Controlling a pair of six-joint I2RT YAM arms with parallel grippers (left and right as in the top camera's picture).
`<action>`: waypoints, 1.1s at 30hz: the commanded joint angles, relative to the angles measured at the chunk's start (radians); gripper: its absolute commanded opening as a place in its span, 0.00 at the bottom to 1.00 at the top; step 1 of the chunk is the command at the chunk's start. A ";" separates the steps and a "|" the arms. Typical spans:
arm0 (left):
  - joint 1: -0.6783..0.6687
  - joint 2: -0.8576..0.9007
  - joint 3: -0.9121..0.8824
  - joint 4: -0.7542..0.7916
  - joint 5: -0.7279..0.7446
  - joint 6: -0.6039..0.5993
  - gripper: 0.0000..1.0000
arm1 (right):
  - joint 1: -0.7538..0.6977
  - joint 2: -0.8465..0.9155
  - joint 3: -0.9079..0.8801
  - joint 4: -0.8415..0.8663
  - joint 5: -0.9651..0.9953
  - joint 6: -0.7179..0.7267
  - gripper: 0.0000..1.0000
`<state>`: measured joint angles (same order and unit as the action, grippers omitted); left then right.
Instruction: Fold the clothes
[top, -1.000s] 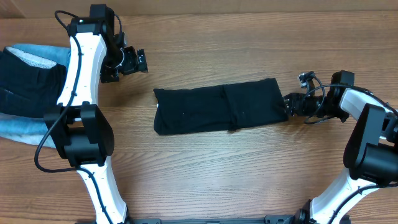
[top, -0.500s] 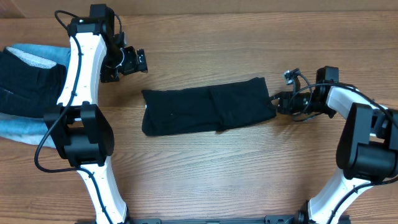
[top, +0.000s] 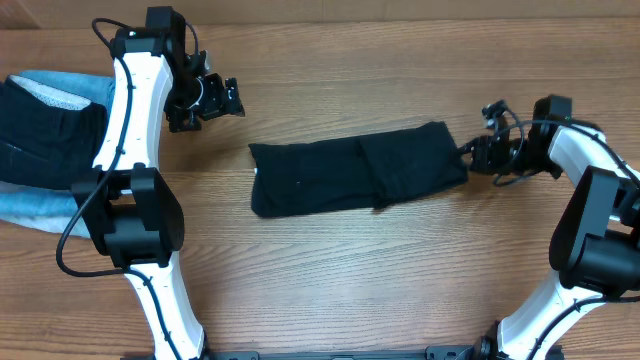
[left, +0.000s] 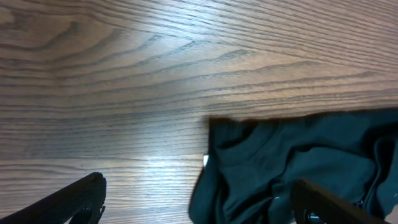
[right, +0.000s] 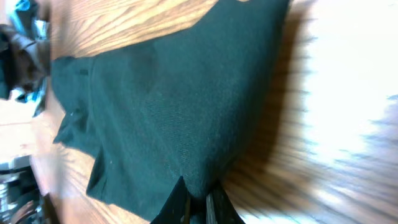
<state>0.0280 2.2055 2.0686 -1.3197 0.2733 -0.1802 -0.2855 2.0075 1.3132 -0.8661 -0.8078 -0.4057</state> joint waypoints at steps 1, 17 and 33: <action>-0.018 -0.002 -0.005 0.002 0.033 0.027 0.97 | -0.006 0.001 0.146 -0.079 0.091 0.002 0.04; -0.016 -0.002 -0.005 0.042 0.031 0.028 1.00 | 0.261 0.000 0.450 -0.390 0.299 0.024 0.04; -0.016 -0.002 -0.005 0.063 0.030 0.042 0.99 | 0.575 -0.001 0.631 -0.404 0.362 0.157 0.04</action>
<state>0.0128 2.2055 2.0686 -1.2594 0.2890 -0.1753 0.2684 2.0102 1.8606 -1.2716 -0.4534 -0.2790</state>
